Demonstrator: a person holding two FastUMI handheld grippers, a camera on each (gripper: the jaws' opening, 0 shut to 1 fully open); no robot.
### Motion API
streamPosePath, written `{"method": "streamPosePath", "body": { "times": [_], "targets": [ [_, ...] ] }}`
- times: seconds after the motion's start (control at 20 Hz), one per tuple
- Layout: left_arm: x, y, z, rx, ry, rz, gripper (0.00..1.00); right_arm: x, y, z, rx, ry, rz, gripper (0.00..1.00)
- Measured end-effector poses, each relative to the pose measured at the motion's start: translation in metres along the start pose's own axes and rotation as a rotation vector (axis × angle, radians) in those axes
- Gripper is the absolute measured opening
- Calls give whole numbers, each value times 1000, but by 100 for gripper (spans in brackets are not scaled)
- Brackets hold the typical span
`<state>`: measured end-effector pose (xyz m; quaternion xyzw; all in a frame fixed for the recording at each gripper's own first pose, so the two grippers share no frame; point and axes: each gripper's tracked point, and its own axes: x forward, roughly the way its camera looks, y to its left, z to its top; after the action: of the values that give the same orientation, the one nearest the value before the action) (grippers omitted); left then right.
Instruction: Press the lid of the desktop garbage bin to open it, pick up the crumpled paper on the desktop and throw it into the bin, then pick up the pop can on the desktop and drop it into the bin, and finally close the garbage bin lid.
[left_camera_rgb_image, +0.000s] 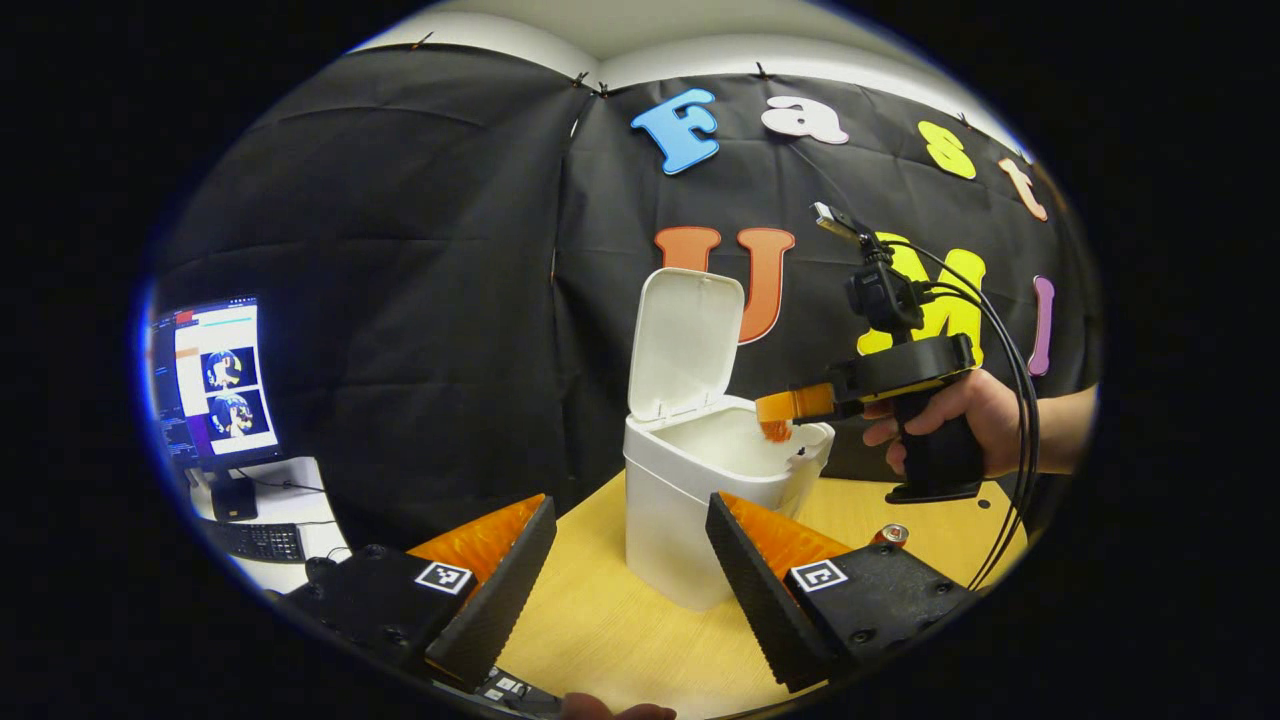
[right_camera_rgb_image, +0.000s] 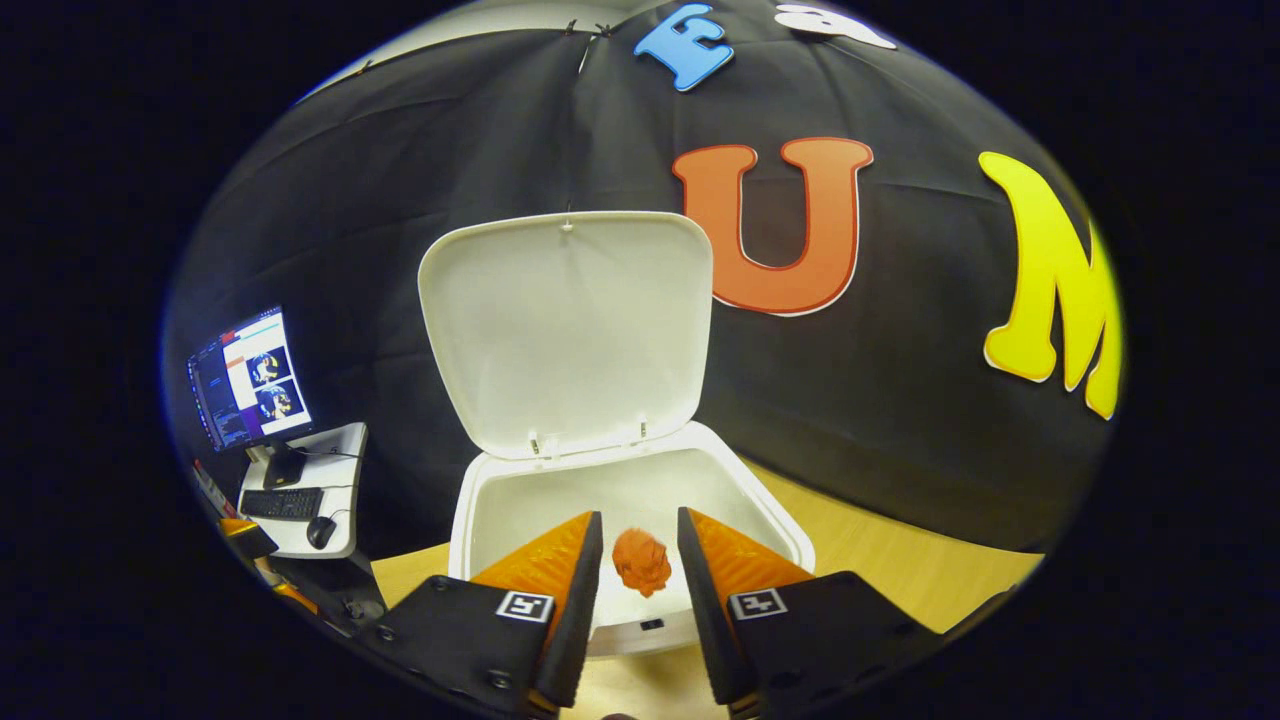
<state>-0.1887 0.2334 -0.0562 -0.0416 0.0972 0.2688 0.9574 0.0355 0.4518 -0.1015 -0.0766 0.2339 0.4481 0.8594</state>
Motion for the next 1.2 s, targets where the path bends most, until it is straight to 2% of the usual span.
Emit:
{"method": "streamPosePath", "body": {
  "times": [0.05,0.2,0.35,0.45,0.6,0.7,1.05,1.2],
  "targets": [
    [1,-3,1,1,-2,-10,100,0,-1,0,-2,1,-5,56],
    [11,-22,5,10,-9,-51,99,-12,-5,6,18,-27,-1,62],
    [18,-41,10,42,-26,-98,99,-35,-18,18,-6,-95,-32,66],
    [22,-61,12,67,-39,-153,100,-55,-27,24,-12,-138,-52,70],
    [24,-90,12,82,-49,-234,100,-89,-47,31,17,-197,-101,70],
    [22,-108,7,80,-40,-292,99,-115,-67,35,38,-243,-147,81],
    [16,-167,-20,117,-2,-457,99,-201,-148,0,45,-292,-330,82],
    [10,-195,-31,120,8,-516,99,-240,-165,-19,54,-298,-387,81]
  ]
}}
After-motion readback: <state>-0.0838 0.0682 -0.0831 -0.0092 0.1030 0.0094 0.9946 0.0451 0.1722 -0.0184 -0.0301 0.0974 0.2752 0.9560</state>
